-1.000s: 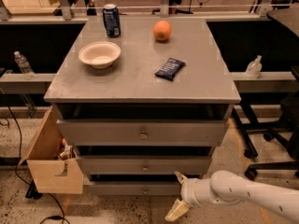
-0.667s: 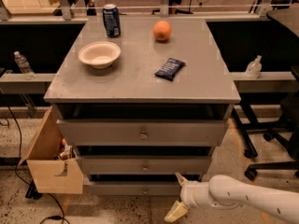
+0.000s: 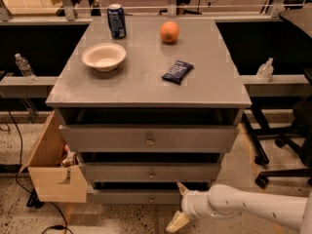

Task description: Open bottom drawer

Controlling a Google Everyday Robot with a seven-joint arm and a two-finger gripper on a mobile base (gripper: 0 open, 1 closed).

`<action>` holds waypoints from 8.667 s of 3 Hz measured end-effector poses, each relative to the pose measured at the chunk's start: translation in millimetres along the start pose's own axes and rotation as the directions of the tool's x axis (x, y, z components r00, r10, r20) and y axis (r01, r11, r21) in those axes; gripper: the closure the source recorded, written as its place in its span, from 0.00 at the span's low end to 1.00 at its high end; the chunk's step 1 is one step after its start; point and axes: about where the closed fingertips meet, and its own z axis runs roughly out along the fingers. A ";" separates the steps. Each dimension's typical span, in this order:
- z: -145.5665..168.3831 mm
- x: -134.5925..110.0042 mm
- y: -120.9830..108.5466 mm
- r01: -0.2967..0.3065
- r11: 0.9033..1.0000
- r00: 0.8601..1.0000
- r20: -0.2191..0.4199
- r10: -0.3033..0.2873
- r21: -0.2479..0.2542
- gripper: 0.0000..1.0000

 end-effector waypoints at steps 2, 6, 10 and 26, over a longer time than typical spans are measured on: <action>38.7 17.6 -4.4 -0.003 1.000 0.999 -0.050 0.003 -0.005 0.00; 92.4 45.7 -25.7 -0.053 0.999 0.996 -0.068 0.054 0.012 0.00; 130.0 61.1 -55.4 -0.083 0.996 0.991 -0.100 0.085 0.024 0.00; 137.3 65.7 -55.2 -0.112 0.994 0.988 -0.106 0.112 0.004 0.00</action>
Offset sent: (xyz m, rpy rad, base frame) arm 0.0211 0.0097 -0.0619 -0.0842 0.0267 -0.0186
